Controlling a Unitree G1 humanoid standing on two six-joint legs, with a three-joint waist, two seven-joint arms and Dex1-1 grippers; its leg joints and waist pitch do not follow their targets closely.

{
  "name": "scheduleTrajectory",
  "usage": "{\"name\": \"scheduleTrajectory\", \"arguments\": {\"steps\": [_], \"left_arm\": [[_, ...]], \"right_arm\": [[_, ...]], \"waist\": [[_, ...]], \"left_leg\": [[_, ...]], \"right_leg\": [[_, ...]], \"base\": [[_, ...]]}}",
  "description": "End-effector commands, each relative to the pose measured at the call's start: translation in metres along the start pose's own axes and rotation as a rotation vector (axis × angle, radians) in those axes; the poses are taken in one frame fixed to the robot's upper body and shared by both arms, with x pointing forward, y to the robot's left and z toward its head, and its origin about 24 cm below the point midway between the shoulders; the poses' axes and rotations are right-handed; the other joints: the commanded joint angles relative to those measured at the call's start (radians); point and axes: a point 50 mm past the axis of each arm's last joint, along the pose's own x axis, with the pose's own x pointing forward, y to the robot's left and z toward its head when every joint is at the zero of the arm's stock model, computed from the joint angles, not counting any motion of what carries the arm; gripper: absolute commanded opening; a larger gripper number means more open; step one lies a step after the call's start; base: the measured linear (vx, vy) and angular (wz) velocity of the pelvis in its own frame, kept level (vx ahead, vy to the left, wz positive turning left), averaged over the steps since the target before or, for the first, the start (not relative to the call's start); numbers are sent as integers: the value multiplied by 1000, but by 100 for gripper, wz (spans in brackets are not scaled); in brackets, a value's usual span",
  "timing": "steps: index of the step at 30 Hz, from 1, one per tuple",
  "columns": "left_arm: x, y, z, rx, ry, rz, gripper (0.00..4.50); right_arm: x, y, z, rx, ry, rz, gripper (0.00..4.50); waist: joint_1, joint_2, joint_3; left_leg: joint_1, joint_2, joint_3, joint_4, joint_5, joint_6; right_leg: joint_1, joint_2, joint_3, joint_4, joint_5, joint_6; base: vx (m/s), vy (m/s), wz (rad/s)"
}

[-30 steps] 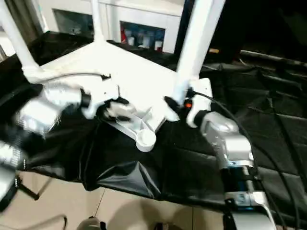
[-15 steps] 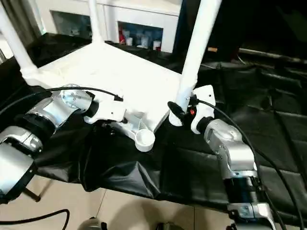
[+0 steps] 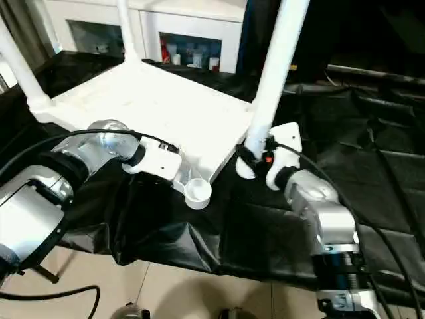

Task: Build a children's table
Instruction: Insert table leg to table base

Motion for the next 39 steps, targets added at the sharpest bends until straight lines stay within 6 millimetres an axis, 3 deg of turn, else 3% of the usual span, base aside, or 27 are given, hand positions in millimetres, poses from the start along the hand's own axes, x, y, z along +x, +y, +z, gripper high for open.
{"name": "scheduleTrajectory", "arguments": {"steps": [1, 4, 5, 7, 8, 9, 10, 14, 16, 18, 22, 24, 25, 26, 28, 29, 31, 32, 33, 39], "left_arm": [[1, -3, -9, -52, 50, 8, 40], [3, -4, -12, -165, 53, -6, 25], [4, -4, -13, -223, 49, -17, 24], [5, -5, -10, -249, 21, -50, 19], [8, -5, -3, -303, -48, -75, 18], [10, -4, 0, -341, -82, -71, 18], [10, -4, 0, -341, -82, -71, 17], [23, -10, 8, -485, -208, -92, 9], [27, -13, 8, -546, -235, -70, 3], [30, -14, 6, -575, -233, -31, 0], [31, -15, 1, -608, -230, 67, 0], [31, -15, 1, -623, -273, 136, 0], [30, -15, 1, -601, -286, 163, 0], [29, -16, 2, -586, -292, 176, 0], [28, -18, 3, -549, -305, 190, 0], [28, -24, 7, -470, -327, 194, 0], [28, -25, 8, -453, -336, 193, 0], [29, -28, 12, -430, -383, 181, 48], [29, -29, 13, -441, -397, 179, 60], [25, -26, 11, -607, -503, 188, 90]], "right_arm": [[-1, 1, 9, -24, -32, -2, 190], [-2, 1, 8, -24, -30, -3, 190], [-2, 1, 8, -23, -30, -5, 190], [-2, 1, 8, -22, -32, -7, 190], [-1, 0, 9, -16, -36, -10, 190], [0, 0, 9, -7, -39, -11, 190], [0, 0, 9, -7, -39, -11, 190], [5, 4, 10, 53, -50, 4, 190], [7, 5, 10, 76, -51, 9, 190], [8, 6, 10, 91, -50, 14, 190], [12, 7, 8, 109, -40, 23, 190], [14, 8, 7, 105, -34, 24, 190], [15, 8, 7, 104, -32, 25, 190], [15, 9, 7, 105, -32, 26, 190], [15, 9, 7, 100, -28, 31, 190], [16, 9, 7, 89, -19, 38, 190], [16, 9, 7, 88, -18, 39, 190], [17, 9, 7, 91, -18, 38, 190], [17, 8, 7, 92, -18, 39, 190], [18, 8, 6, 93, -16, 42, 190]], "waist": [[4, 3, -78], [1, 3, -70], [-4, 4, -66], [-6, -2, -67], [-6, 4, -73], [-8, -1, -74], [-7, 2, -76], [-5, -1, -79], [-2, 1, -82], [2, -7, -84], [5, -9, -81], [1, -13, -78], [2, -16, -78], [0, -11, -78], [-1, -11, -76], [-2, -19, -75], [-6, -14, -74], [-6, -17, -75], [-5, -15, -74], [1, -12, -77]], "left_leg": [[10, -13, 7, -66, -216, 21], [17, -19, 9, -65, -246, 24], [24, -22, 8, -64, -271, 28], [20, -25, 6, -65, -267, 30], [13, -23, 1, -71, -238, 36], [11, -21, 2, -73, -229, 38], [12, -20, 1, -74, -219, 40], [18, -12, 3, -78, -203, 55], [21, -9, 4, -77, -190, 63], [22, -8, 8, -76, -169, 70], [22, -8, 10, -78, -152, 75], [22, -9, 11, -80, -166, 68], [24, -9, 11, -80, -169, 66], [23, -4, 8, -83, -171, 60], [28, -2, 9, -84, -184, 54], [29, -2, 9, -85, -190, 52], [28, -3, 11, -86, -190, 48], [31, -3, 12, -85, -191, 47], [28, -2, 11, -87, -188, 45], [30, -3, 13, -85, -178, 41]], "right_leg": [[83, -49, 38, -86, -317, -139], [80, -50, 31, -103, -445, -103], [78, -51, 23, -120, -547, -74], [83, -52, 18, -127, -582, -50], [93, -56, 13, -126, -561, -43], [95, -55, 13, -125, -539, -47], [96, -56, 13, -122, -513, -58], [95, -57, 25, -100, -349, -156], [95, -59, 29, -94, -308, -180], [95, -58, 33, -87, -258, -197], [96, -60, 33, -85, -270, -190], [94, -58, 32, -93, -330, -164], [93, -59, 32, -95, -346, -156], [93, -61, 33, -92, -351, -152], [87, -60, 34, -96, -372, -141], [87, -62, 34, -97, -390, -132], [83, -60, 35, -100, -409, -116], [80, -60, 37, -102, -406, -115], [81, -60, 37, -98, -399, -116], [80, -58, 41, -88, -315, -151]], "base": [[0, 0, 0], [0, 0, 0], [0, 0, 0], [0, 0, 0], [0, 0, 0], [0, 0, 0], [0, 0, 0], [0, 0, 0], [0, 0, 0], [0, 0, 0], [0, 0, 0], [0, 0, 0], [0, 0, 0], [0, 0, 0], [0, 0, 0], [0, 0, 0], [0, 0, 0], [0, 0, 0], [0, 0, 0], [0, 0, 0]]}}
